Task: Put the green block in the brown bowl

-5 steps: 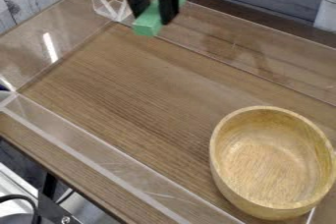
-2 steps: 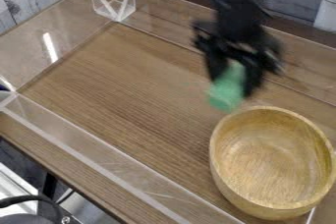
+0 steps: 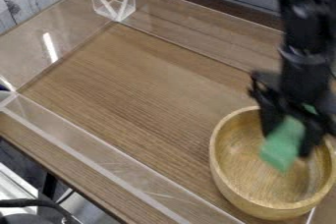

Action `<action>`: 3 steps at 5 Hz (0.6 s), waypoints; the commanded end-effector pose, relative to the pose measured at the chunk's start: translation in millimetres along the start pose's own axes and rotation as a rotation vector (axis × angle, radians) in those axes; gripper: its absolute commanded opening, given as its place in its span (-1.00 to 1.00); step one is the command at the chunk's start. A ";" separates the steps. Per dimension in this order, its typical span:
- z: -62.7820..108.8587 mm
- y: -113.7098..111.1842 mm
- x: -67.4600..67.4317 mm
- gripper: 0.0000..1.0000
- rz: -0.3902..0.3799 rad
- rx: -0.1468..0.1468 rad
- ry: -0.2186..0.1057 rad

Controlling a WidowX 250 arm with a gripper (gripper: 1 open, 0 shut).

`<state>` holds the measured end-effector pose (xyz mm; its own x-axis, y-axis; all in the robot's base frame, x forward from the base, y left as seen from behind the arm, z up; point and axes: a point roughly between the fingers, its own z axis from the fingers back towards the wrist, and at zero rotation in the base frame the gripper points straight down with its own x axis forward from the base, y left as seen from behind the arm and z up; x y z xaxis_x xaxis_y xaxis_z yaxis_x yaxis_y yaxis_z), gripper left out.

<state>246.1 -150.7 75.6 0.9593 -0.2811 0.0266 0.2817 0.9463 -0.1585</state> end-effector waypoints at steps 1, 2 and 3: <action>-8.1 -0.1 3.6 -1.00 -0.001 -0.004 -0.022; -14.2 5.4 0.9 -1.00 0.008 -0.002 -0.014; -18.7 11.6 -0.2 -1.00 0.023 0.001 -0.006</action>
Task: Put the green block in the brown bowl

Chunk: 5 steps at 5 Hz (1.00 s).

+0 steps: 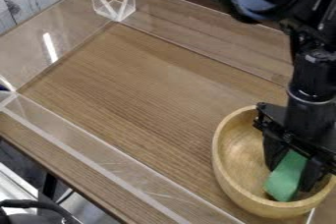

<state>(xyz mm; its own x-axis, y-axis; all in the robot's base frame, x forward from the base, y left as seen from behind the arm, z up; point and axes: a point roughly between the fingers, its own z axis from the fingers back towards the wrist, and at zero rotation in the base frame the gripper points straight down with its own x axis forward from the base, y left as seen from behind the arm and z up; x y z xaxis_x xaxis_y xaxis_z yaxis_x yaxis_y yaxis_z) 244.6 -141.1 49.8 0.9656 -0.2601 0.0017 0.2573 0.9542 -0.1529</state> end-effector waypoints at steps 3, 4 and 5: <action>-3.2 12.4 0.1 -1.00 0.025 0.005 -0.003; -5.4 16.0 -1.3 -1.00 0.032 0.008 0.004; -7.2 19.3 -2.7 -1.00 0.037 0.011 0.012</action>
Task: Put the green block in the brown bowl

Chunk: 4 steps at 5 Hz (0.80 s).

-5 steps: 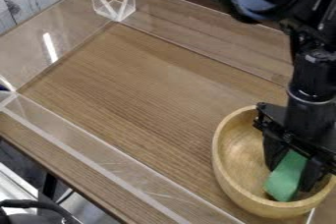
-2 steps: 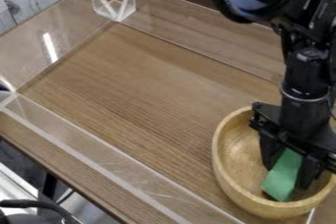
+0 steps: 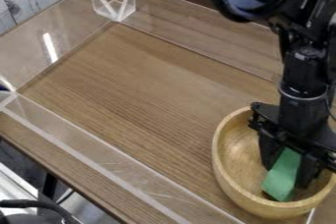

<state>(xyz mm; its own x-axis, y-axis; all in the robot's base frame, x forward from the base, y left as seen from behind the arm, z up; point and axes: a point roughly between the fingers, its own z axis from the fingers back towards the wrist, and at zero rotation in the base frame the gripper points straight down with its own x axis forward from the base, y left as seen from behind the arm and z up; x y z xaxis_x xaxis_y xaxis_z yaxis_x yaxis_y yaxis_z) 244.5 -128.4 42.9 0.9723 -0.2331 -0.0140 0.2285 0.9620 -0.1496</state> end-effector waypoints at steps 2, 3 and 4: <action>-5.5 12.7 -1.9 -1.00 0.017 0.014 0.015; -7.0 15.9 -3.3 -1.00 0.022 0.017 0.022; -7.3 18.5 -4.5 -1.00 0.024 0.018 0.028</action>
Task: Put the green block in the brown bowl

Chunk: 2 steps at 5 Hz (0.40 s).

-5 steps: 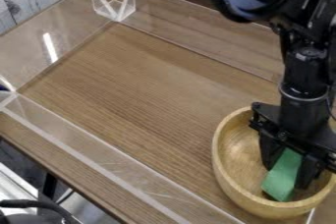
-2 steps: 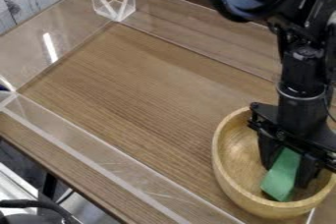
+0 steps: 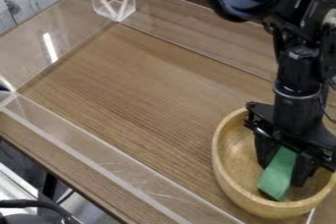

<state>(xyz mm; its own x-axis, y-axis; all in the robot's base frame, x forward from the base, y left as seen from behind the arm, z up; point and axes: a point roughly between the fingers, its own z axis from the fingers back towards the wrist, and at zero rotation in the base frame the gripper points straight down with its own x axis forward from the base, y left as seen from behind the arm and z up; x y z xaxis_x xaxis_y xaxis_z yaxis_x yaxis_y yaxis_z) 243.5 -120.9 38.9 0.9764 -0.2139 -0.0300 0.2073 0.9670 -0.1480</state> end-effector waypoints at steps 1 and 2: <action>-5.0 13.8 -2.6 -1.00 0.006 0.019 0.019; -3.8 14.4 -1.3 -1.00 0.009 0.018 0.017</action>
<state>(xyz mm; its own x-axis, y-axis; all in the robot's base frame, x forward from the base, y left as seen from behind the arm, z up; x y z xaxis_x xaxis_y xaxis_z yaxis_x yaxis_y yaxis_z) 241.9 -110.6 30.1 0.9761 -0.2081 -0.0629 0.1985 0.9710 -0.1330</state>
